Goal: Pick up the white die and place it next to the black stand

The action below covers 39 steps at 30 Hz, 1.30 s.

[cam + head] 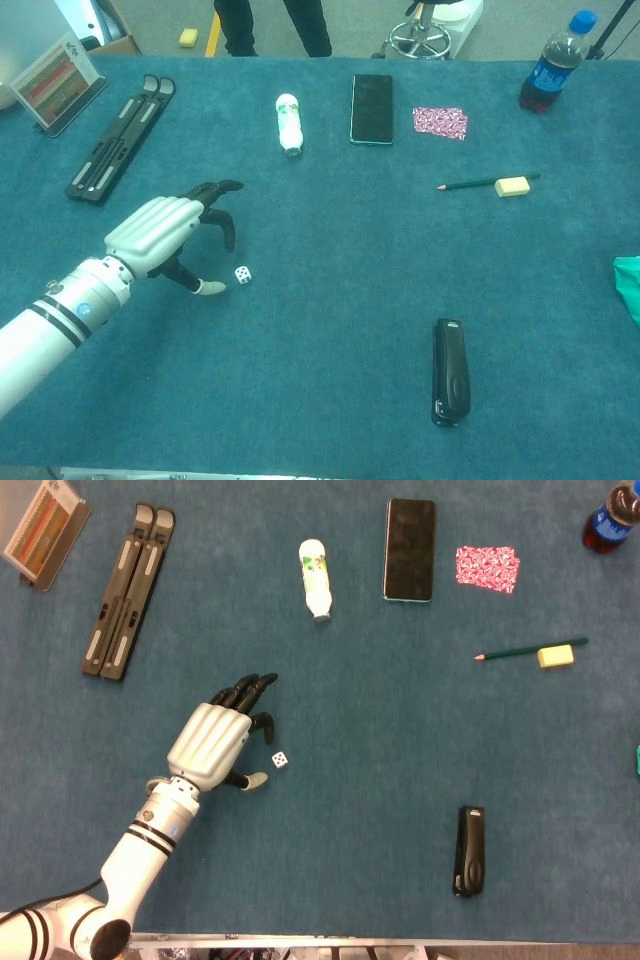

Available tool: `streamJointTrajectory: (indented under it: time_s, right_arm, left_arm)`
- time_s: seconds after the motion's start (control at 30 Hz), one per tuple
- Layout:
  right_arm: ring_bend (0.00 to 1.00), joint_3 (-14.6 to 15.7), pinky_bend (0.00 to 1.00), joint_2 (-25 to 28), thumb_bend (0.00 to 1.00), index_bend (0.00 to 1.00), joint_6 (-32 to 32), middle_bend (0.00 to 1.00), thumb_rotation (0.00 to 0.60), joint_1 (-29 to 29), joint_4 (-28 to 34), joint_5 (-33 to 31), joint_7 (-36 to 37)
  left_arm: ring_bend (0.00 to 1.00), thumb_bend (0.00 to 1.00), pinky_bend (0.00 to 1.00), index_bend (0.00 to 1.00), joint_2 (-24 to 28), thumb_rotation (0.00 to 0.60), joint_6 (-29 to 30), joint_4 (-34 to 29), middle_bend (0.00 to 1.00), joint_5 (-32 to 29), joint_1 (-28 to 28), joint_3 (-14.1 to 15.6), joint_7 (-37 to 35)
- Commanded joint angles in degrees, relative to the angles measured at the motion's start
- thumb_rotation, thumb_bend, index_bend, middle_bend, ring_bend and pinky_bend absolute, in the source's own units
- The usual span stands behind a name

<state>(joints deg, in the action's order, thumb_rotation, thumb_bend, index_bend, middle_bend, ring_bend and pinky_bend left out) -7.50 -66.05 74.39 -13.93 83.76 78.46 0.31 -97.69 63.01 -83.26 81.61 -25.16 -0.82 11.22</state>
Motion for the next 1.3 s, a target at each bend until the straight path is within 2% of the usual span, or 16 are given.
streamJointTrajectory:
  time_s: [0.03, 0.37, 0.63, 0.8, 0.97, 1.07, 1.17, 1.3]
  right_arm:
    - [0.36, -0.1, 0.44, 0.05, 0.03, 0.54, 0.08, 0.41, 0.6, -0.1, 0.1, 0.11, -0.05]
    - [0.36, -0.3, 0.44, 0.17, 0.03, 0.54, 0.1, 0.41, 0.6, -0.24, 0.32, -0.07, -0.57]
    - [0.36, -0.27, 0.44, -0.02, 0.03, 0.54, -0.17, 0.41, 0.6, -0.19, -0.3, -0.41, -0.32]
    - [0.36, -0.22, 0.44, -0.12, 0.03, 0.54, -0.07, 0.41, 0.6, -0.05, -0.46, -0.44, -0.11]
    - [0.36, -0.19, 0.44, -0.14, 0.03, 0.54, 0.05, 0.41, 0.6, 0.15, -0.6, -0.56, 0.1]
    - [0.36, -0.18, 0.44, -0.19, 0.03, 0.54, 0.01, 0.41, 0.6, 0.23, -0.8, -0.66, 0.33]
    - [0.36, -0.17, 0.44, -0.26, 0.03, 0.54, -0.07, 0.41, 0.6, 0.25, -1.03, -0.7, 0.49]
    - [0.36, -0.22, 0.44, -0.26, 0.03, 0.54, -0.08, 0.41, 0.6, 0.24, -1.1, -0.72, 0.57]
  left_arm:
    - [0.05, 0.03, 0.2, 0.5, -0.51, 0.6, -0.26, 0.26, 0.05, -0.54, -0.21, -0.38, 0.11]
    - [0.05, 0.03, 0.2, 0.53, -1.23, 0.6, -2.02, -0.52, 0.05, -4.32, -0.83, -1.57, 2.85]
    - [0.02, 0.04, 0.17, 0.53, 0.78, 0.599, -6.7, -2.8, 0.02, -7.6, -2.27, -1.35, 2.91]
    - [0.01, 0.13, 0.17, 0.53, 1.48, 0.532, -7.83, -3.6, 0.01, -7.98, -3.05, -1.57, 1.79]
    - [0.01, 0.28, 0.17, 0.53, 1.72, 0.519, -8.13, -3.65, 0.01, -7.67, -3.53, -1.73, 0.26]
    - [0.01, 0.31, 0.17, 0.53, 1.65, 0.535, -8.26, -3.48, 0.01, -7.48, -3.8, -1.64, -0.16]
    - [0.01, 0.31, 0.17, 0.53, 1.44, 0.594, -8.25, -2.97, 0.01, -7.22, -3.99, -1.43, -0.33]
    - [0.01, 0.31, 0.17, 0.53, 1.44, 0.6, -8.54, -2.82, 0.01, -7.34, -4.25, -1.3, -0.56]
